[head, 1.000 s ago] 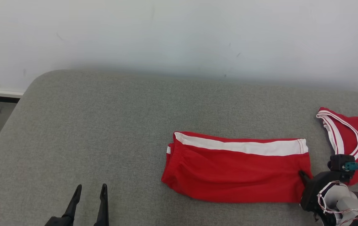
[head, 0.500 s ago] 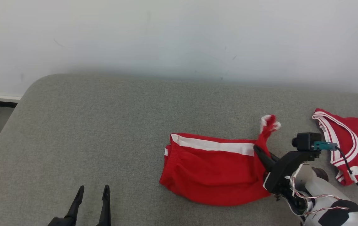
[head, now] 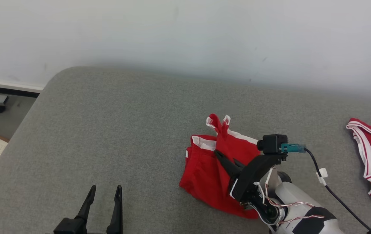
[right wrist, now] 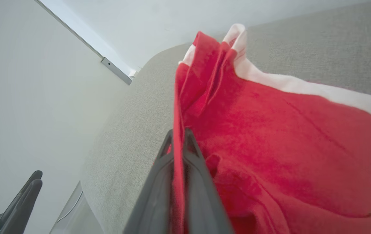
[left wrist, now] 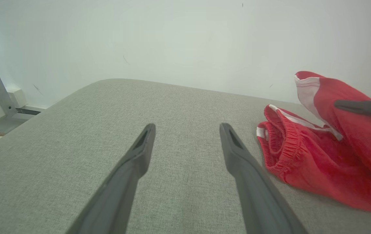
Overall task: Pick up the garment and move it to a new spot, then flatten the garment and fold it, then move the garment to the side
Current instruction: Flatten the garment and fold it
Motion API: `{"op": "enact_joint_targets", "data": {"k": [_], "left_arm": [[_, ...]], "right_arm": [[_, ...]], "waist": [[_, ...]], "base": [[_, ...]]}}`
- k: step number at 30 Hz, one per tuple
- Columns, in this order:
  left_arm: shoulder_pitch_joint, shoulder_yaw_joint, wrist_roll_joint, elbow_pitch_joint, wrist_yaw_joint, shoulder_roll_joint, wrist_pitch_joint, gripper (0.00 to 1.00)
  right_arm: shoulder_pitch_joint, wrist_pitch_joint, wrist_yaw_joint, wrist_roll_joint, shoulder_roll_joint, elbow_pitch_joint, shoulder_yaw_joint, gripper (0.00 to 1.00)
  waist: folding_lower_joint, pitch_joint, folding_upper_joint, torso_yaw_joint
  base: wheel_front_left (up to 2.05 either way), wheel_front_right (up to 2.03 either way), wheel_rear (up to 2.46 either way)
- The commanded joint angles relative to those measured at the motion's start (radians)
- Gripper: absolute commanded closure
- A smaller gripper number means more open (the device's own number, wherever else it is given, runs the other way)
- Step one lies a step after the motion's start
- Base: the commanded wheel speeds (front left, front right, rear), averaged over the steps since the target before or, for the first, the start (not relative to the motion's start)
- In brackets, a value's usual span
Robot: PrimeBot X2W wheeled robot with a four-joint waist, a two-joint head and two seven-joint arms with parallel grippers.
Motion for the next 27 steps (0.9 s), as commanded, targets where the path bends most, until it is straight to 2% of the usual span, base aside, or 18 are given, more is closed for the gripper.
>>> {"op": "enact_joint_targets", "data": {"k": [1, 7, 13, 14, 15, 16, 21, 27], "left_arm": [[-0.012, -0.004, -0.008, 0.005, 0.001, -0.001, -0.003, 0.0], [-0.049, -0.036, -0.029, 0.013, 0.001, -0.002, -0.003, 0.0], [-0.067, -0.043, -0.042, 0.024, 0.001, -0.002, -0.003, 0.0], [-0.068, -0.041, -0.043, 0.025, 0.001, -0.002, -0.003, 0.0], [-0.068, -0.038, -0.043, 0.026, 0.001, -0.002, -0.003, 0.0], [-0.068, -0.035, -0.043, 0.027, 0.001, -0.002, -0.003, 0.0], [-0.06, -0.014, -0.038, 0.03, 0.002, -0.002, -0.003, 0.0], [-0.049, 0.006, -0.03, 0.027, 0.002, -0.002, -0.003, 0.0]], "right_arm": [[-0.009, -0.001, -0.002, -0.008, 0.005, 0.011, -0.001, 1.0], [-0.036, -0.019, -0.002, -0.05, 0.07, 0.099, 0.007, 1.0], [-0.057, -0.053, -0.002, -0.089, 0.107, 0.195, 0.025, 1.0], [-0.061, -0.061, -0.002, -0.093, 0.11, 0.207, 0.026, 0.95], [-0.062, -0.07, -0.002, -0.096, 0.115, 0.213, 0.029, 0.38], [-0.06, -0.076, -0.002, -0.093, 0.12, 0.216, 0.031, 0.0], [-0.071, -0.109, -0.002, -0.075, 0.098, 0.186, 0.044, 0.0], [-0.058, -0.188, -0.002, -0.052, 0.01, 0.111, 0.032, 0.0]], "waist": [[0.0, 0.017, -0.0001, 0.019], [0.0, 0.046, -0.0001, 0.06], [0.0, 0.06, -0.0001, 0.081], [0.0, 0.06, -0.0001, 0.081], [0.0, 0.061, -0.0001, 0.081], [0.0, 0.061, -0.0001, 0.079], [0.0, 0.058, -0.0001, 0.061], [0.0, 0.048, -0.0001, 0.039]], "base": [[0.0, 0.0, 0.0], [0.0, 0.0, 0.0], [0.0, 0.0, 0.0], [0.0, 0.0, 0.0], [0.0, 0.0, 0.0], [0.0, 0.0, 0.0], [0.0, 0.0, 0.0], [0.0, 0.0, 0.0]]}}
